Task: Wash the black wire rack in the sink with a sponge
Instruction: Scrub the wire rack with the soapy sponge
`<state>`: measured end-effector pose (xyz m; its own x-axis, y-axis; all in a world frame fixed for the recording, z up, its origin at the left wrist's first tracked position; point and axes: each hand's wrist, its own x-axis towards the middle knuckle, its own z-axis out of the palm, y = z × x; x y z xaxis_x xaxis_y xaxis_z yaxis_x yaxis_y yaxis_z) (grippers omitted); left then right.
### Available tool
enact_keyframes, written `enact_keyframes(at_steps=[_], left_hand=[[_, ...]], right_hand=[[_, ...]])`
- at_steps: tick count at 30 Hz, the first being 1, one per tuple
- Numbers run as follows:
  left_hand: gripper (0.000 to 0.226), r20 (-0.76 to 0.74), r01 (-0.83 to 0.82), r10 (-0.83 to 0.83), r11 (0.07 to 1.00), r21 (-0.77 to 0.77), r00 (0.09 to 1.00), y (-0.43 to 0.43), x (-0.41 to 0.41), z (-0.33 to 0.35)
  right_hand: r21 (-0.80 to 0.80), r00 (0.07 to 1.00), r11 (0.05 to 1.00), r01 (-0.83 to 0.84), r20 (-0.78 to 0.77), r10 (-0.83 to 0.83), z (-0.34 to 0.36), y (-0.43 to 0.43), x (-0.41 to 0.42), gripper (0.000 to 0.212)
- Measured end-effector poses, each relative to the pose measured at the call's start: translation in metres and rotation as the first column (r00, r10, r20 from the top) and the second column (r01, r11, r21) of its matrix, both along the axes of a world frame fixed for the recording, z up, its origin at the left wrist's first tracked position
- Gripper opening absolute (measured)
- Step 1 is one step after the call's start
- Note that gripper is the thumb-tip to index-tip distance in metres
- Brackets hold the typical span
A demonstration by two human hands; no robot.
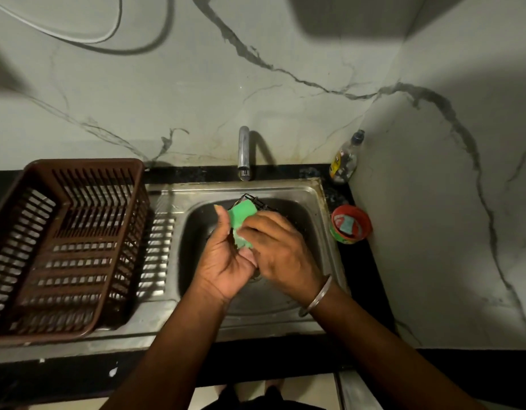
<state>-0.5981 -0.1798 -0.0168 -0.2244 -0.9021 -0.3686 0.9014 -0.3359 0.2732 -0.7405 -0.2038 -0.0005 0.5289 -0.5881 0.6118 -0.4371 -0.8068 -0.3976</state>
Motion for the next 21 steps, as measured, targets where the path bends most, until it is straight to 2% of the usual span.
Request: enact_keyframes(at_steps=[3, 7, 10, 14, 17, 19, 21], left_hand=[[0.061, 0.062, -0.048, 0.049, 0.999, -0.013, 0.997, -0.001, 0.001, 0.001], [0.060, 0.024, -0.039, 0.040, 0.999, -0.030, 0.999, -0.002, 0.005, -0.002], [0.071, 0.021, -0.073, 0.074, 0.997, -0.023, 0.997, -0.004, 0.003, 0.002], [0.048, 0.018, -0.113, 0.113, 0.994, 0.005, 0.993, -0.007, 0.011, 0.003], [0.051, 0.049, -0.146, 0.145, 0.989, 0.008, 0.988, -0.007, 0.011, 0.004], [0.049, 0.098, -0.105, 0.105, 0.994, -0.001, 0.990, -0.007, 0.008, 0.007], [0.045, 0.079, -0.113, 0.111, 0.993, 0.020, 0.991, -0.007, 0.009, 0.008]], right_hand=[[0.042, 0.990, 0.989, 0.139, 0.018, -0.140, 0.000, -0.007, -0.005, 0.025], [-0.013, 0.999, 0.999, -0.034, -0.013, 0.034, -0.006, -0.002, -0.006, 0.022], [0.010, 0.999, 0.999, 0.031, 0.031, -0.031, -0.004, 0.000, -0.002, 0.025], [-0.032, 1.000, 0.999, 0.018, -0.025, -0.018, -0.011, 0.009, -0.012, 0.021], [0.011, 0.994, 0.995, 0.102, 0.036, -0.102, -0.008, 0.008, -0.007, 0.021], [-0.012, 0.997, 0.997, 0.076, 0.023, -0.076, -0.006, 0.016, 0.007, 0.020], [-0.021, 0.998, 0.998, 0.056, 0.001, -0.056, -0.008, 0.020, 0.002, 0.020]])
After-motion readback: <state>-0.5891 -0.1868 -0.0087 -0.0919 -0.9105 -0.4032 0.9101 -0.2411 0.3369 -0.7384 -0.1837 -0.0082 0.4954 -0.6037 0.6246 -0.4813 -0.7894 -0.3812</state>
